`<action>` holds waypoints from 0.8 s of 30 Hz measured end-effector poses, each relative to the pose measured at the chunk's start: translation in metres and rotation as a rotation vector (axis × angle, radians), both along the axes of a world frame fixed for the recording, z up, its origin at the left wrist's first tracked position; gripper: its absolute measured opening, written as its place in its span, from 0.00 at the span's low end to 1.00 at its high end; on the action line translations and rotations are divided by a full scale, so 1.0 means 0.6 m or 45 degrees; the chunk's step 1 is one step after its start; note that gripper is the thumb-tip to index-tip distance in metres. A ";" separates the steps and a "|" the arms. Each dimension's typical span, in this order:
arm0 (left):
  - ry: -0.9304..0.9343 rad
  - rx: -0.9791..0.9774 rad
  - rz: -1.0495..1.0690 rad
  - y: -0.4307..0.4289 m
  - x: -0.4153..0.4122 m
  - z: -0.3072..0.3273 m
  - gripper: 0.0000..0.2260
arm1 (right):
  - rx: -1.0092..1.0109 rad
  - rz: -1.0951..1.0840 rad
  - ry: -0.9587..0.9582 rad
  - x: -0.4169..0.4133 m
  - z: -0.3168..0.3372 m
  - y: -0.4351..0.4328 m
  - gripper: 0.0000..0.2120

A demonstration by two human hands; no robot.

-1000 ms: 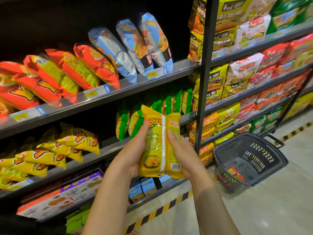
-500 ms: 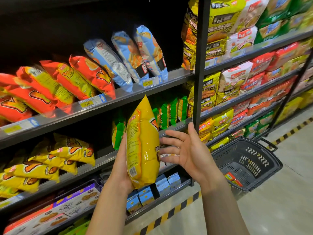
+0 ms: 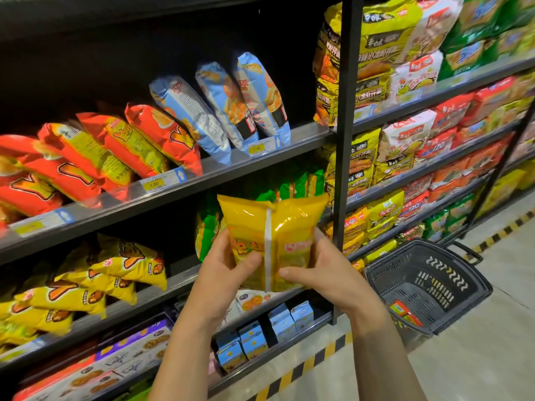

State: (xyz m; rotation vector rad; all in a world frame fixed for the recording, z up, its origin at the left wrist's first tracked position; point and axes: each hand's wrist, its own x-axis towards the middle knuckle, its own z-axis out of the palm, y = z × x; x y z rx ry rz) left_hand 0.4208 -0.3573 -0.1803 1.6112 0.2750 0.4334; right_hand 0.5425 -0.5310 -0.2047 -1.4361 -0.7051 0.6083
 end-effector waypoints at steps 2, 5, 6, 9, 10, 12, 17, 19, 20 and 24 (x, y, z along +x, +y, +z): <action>-0.033 0.024 -0.025 0.007 -0.005 -0.001 0.29 | -0.026 -0.029 -0.082 0.001 0.002 -0.006 0.36; -0.075 0.060 -0.083 0.017 -0.006 -0.008 0.30 | -0.013 -0.078 -0.133 0.003 -0.006 -0.009 0.35; -0.079 0.073 -0.097 0.018 -0.006 -0.008 0.29 | -0.010 -0.091 -0.146 0.003 -0.006 -0.010 0.33; -0.057 0.083 -0.159 0.028 -0.007 -0.010 0.29 | -0.022 -0.112 -0.118 0.006 -0.004 -0.009 0.34; -0.038 0.074 -0.169 0.029 -0.008 -0.009 0.31 | -0.032 -0.110 -0.099 0.007 -0.001 -0.009 0.34; 0.011 0.026 -0.166 0.026 -0.007 -0.002 0.32 | -0.013 -0.062 -0.046 0.011 0.001 -0.012 0.33; 0.204 -0.216 -0.030 0.015 0.010 0.012 0.24 | 0.012 0.016 0.254 0.003 0.007 -0.001 0.25; 0.315 -0.357 -0.005 0.009 0.015 0.018 0.26 | -0.019 0.037 0.414 0.000 0.012 0.006 0.25; 0.371 -0.415 0.003 0.004 0.016 0.022 0.24 | -0.056 0.040 0.464 -0.002 0.018 0.008 0.23; 0.479 -0.544 0.040 -0.010 0.016 0.031 0.18 | -0.185 0.052 0.536 0.000 0.025 0.021 0.20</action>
